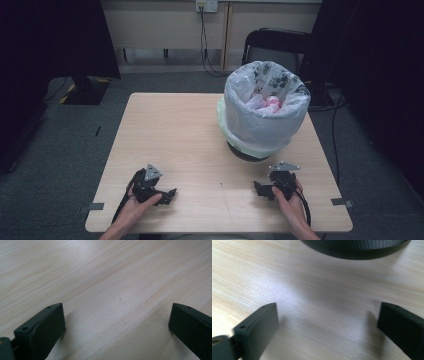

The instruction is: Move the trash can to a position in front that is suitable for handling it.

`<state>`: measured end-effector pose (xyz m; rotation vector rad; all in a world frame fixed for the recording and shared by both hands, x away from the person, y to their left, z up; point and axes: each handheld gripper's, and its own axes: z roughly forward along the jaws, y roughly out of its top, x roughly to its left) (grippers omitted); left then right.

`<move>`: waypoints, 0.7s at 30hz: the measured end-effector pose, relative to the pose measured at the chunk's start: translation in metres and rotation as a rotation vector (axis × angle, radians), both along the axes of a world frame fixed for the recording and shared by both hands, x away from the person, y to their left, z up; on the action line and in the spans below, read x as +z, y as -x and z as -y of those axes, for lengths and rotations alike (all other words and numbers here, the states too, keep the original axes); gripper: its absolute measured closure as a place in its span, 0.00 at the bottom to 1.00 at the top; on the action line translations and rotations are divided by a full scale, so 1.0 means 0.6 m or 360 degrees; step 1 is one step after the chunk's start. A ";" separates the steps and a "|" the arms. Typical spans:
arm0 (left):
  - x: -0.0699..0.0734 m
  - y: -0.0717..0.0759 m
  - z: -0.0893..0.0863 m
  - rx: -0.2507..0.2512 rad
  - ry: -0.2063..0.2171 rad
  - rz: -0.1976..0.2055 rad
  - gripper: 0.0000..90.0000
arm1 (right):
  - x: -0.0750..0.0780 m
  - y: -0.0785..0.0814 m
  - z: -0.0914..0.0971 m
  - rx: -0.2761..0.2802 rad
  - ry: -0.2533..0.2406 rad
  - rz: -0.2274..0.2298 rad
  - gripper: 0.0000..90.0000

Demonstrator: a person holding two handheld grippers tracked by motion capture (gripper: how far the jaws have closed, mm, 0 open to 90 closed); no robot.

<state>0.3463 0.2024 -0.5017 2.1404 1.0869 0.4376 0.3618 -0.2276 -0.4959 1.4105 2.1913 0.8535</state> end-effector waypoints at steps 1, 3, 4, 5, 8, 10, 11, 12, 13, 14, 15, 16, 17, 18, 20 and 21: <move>0.000 0.000 0.000 -0.0004 -0.0001 0.0000 0.00 | 0.002 0.001 0.001 -0.0011 0.0001 0.0003 0.14; 0.001 0.001 -0.001 -0.0015 -0.0008 -0.0007 0.00 | 0.007 0.002 0.003 -0.0017 0.0003 0.0007 0.21; 0.001 0.001 -0.001 -0.0015 -0.0008 -0.0007 0.01 | 0.007 0.002 0.003 -0.0017 0.0003 0.0007 0.21; 0.002 0.002 -0.002 -0.0019 -0.0010 -0.0012 0.01 | 0.008 0.003 0.004 -0.0007 -0.0009 -0.0005 0.20; 0.008 0.007 -0.005 -0.0040 -0.0004 0.0007 0.12 | 0.011 0.006 0.005 0.0043 -0.0032 -0.0018 0.22; 0.012 0.010 -0.006 -0.0054 0.0026 0.0015 0.25 | 0.018 0.010 0.004 0.0083 -0.0042 0.0002 0.23; 0.014 0.011 -0.006 -0.0053 0.0056 0.0024 0.19 | 0.023 0.012 0.004 0.0107 -0.0060 0.0021 0.23; 0.016 0.012 -0.007 -0.0048 0.0052 0.0037 0.16 | 0.029 0.015 0.006 0.0156 -0.0093 0.0046 0.23; 0.018 0.014 -0.007 -0.0046 0.0063 0.0043 0.20 | 0.033 0.017 0.006 0.0169 -0.0104 0.0056 0.23; 0.021 0.014 -0.007 -0.0042 0.0102 0.0037 0.20 | 0.037 0.019 0.006 0.0192 -0.0115 0.0076 0.22; 0.024 0.015 -0.006 -0.0039 0.0131 0.0042 0.18 | 0.039 0.020 0.008 0.0225 -0.0131 0.0079 0.22; 0.027 0.014 -0.004 -0.0044 0.0135 0.0050 0.17 | 0.042 0.020 0.008 0.0244 -0.0157 0.0076 0.23; 0.031 0.013 -0.001 -0.0053 0.0116 0.0066 0.18 | 0.046 0.020 0.008 0.0297 -0.0174 0.0078 0.25; 0.035 0.011 0.003 -0.0056 0.0127 0.0073 0.18 | 0.046 0.020 0.008 0.0297 -0.0174 0.0078 0.25; 0.045 0.006 0.010 -0.0079 0.0175 0.0056 0.18 | 0.053 0.020 0.010 0.0326 -0.0212 0.0087 0.27; 0.051 0.004 0.012 -0.0091 0.0190 0.0062 0.18 | 0.056 0.019 0.012 0.0335 -0.0216 0.0094 0.32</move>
